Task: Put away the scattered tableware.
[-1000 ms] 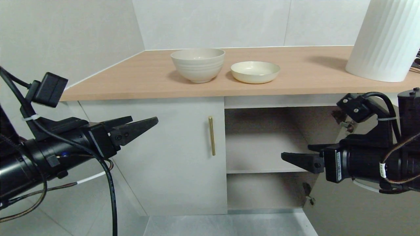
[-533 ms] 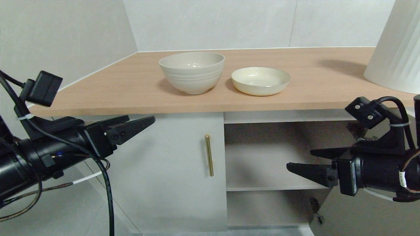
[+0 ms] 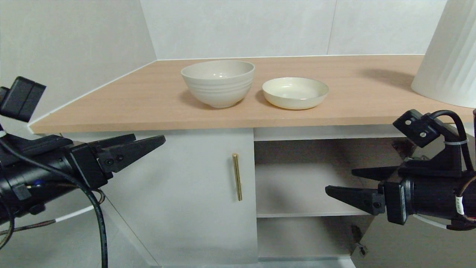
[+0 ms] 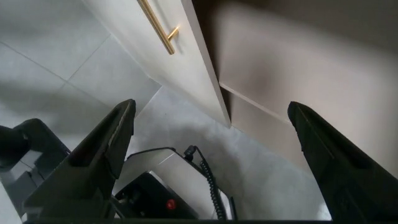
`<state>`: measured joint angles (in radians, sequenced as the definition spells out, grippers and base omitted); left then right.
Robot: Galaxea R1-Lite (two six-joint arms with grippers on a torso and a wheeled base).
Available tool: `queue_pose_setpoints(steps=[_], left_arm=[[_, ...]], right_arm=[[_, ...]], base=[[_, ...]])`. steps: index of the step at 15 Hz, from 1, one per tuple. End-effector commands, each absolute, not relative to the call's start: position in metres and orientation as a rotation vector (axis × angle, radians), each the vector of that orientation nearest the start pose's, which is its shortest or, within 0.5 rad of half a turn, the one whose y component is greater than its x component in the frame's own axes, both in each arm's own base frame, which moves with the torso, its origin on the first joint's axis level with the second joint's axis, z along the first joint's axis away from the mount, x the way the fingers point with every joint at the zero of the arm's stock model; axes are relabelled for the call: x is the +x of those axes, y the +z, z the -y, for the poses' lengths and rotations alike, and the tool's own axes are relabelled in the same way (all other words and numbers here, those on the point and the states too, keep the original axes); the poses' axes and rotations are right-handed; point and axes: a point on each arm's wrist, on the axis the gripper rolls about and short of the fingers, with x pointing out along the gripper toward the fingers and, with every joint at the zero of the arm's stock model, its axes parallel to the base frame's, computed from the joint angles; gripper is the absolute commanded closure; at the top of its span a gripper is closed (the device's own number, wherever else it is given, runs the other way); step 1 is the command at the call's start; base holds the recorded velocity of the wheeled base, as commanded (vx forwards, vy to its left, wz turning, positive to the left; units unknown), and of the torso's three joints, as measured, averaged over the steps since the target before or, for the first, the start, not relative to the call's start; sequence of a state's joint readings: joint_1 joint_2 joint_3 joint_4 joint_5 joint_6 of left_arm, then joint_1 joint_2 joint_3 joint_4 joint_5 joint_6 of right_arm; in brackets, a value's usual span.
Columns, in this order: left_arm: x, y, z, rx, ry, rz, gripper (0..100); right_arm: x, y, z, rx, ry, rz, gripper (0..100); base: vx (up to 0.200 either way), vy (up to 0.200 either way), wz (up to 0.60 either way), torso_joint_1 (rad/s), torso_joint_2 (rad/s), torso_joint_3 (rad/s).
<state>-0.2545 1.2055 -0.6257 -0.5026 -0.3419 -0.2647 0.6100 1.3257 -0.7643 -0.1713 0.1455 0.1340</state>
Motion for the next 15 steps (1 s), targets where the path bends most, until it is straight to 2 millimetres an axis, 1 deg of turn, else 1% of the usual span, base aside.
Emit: queue_pose_setpoints(steps=[1,5,15], left_arm=[[0.1738,0.2389,0.053,-0.261,-0.582,-0.16,0],[0.1737,0.2384,0.053,-0.261,-0.582,-0.161,0],[0.1779,0.2332,0.0545,-0.262,-0.583,-0.19,0]], right_arm=[[0.1719,0.2211,-0.1238,0.031,0.713,-0.446,0],[0.1722,0.2208,-0.124,0.031,0.714,-0.447,0],[0.1756,0.2175,-0.1251,0.026,0.704,-0.461,0]], base=[[0.0,0.0,0.0,0.022,-0.09,-0.046],[0.0,0.0,0.0,0.066,-0.25,-0.254],[0.0,0.0,0.0,0.183,-0.5,-0.291]])
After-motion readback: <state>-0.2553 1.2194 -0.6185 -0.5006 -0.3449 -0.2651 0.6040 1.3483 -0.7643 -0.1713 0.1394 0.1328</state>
